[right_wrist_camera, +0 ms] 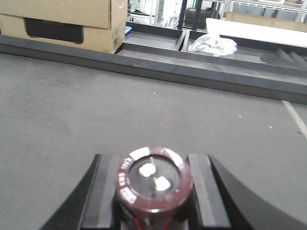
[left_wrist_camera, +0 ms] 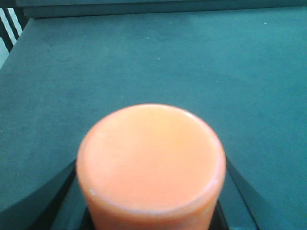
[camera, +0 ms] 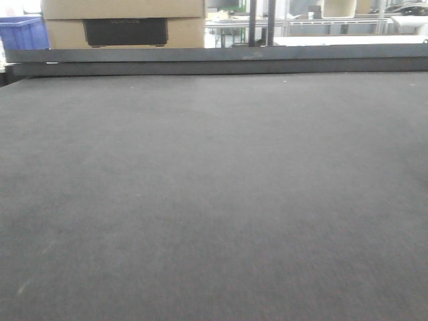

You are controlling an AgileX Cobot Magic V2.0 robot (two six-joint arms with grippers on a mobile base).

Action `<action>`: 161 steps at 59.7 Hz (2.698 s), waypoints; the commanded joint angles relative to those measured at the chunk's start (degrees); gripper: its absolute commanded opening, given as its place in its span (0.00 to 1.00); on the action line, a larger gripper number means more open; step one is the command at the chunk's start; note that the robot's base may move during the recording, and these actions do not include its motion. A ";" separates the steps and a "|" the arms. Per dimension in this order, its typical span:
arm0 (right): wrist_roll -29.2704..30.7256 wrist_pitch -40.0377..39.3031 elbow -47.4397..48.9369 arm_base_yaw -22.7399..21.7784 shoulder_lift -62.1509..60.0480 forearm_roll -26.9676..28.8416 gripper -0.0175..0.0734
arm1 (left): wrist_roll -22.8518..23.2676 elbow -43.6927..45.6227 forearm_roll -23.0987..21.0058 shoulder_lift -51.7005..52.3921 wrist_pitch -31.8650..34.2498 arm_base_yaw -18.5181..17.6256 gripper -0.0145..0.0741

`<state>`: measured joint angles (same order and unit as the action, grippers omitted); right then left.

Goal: Place cylindrical capacitor in blue bin on shelf
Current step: 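Carry both held cylinders while driving to the shelf of blue bins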

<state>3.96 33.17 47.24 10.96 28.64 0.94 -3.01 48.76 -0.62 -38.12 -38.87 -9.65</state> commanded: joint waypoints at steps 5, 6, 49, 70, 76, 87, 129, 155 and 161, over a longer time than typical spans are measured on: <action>-0.07 -2.10 0.04 0.04 -0.25 -0.94 0.16 | 0.02 0.13 -0.11 0.19 0.87 -0.46 0.04; -0.07 -2.10 0.04 0.04 -0.25 -0.94 0.16 | 0.02 0.13 -0.11 0.19 0.87 -0.46 0.04; -0.07 -2.10 0.04 0.04 -0.25 -0.94 0.16 | 0.02 0.13 -0.11 0.19 0.87 -0.46 0.04; -0.07 -2.10 0.04 0.04 -0.25 -0.94 0.16 | 0.02 0.13 -0.11 0.19 0.87 -0.46 0.04; -0.07 -2.10 0.04 0.04 -0.25 -0.94 0.16 | 0.02 0.13 -0.11 0.19 0.87 -0.46 0.04; -0.07 -2.10 0.04 0.04 -0.25 -0.94 0.16 | 0.02 0.13 -0.11 0.19 0.87 -0.46 0.04; -0.07 -2.10 0.04 0.04 -0.25 -0.94 0.16 | 0.02 0.13 -0.11 0.19 0.87 -0.46 0.04; -0.07 -2.10 0.04 0.04 -0.25 -0.94 0.16 | 0.02 0.13 -0.11 0.19 0.87 -0.46 0.04; -0.07 -2.10 0.04 0.04 -0.25 -0.94 0.16 | 0.02 0.13 -0.11 0.19 0.87 -0.46 0.04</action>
<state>3.96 33.09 47.24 10.96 28.64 0.80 -3.01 48.76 -0.62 -38.12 -38.87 -9.67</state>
